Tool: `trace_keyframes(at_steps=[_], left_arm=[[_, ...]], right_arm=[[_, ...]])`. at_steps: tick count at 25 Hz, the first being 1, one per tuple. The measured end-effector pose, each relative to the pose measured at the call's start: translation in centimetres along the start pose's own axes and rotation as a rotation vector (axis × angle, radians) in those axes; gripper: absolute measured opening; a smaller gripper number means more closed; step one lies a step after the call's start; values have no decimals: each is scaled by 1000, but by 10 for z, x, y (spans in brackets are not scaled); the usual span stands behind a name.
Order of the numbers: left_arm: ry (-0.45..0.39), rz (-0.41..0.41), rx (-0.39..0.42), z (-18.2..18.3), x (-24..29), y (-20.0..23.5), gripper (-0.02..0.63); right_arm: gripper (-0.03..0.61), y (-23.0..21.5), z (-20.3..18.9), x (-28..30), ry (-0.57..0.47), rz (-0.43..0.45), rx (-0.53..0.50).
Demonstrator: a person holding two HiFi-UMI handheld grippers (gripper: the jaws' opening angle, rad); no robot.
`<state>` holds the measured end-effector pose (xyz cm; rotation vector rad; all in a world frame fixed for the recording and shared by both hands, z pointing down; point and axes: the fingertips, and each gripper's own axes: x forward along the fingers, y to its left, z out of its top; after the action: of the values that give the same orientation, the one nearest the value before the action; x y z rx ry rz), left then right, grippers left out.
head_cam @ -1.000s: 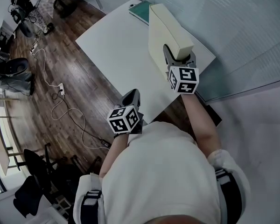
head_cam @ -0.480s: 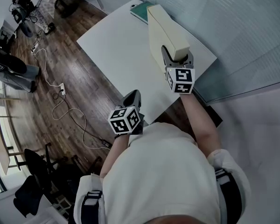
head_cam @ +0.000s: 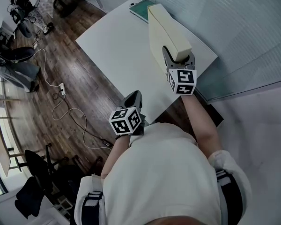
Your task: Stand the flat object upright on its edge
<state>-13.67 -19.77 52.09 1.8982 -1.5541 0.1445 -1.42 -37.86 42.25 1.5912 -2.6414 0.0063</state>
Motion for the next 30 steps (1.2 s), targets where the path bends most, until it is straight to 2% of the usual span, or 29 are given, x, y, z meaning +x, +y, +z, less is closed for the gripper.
trace_keyframes(at_steps=[19, 30], left_arm=[[0, -11, -3, -1, -4, -1, 21], [-1, -6, -1, -4, -7, -3, 21]], right_arm=[[302, 2, 2, -2, 4, 18, 12], [351, -1, -6, -6, 32, 26, 61]])
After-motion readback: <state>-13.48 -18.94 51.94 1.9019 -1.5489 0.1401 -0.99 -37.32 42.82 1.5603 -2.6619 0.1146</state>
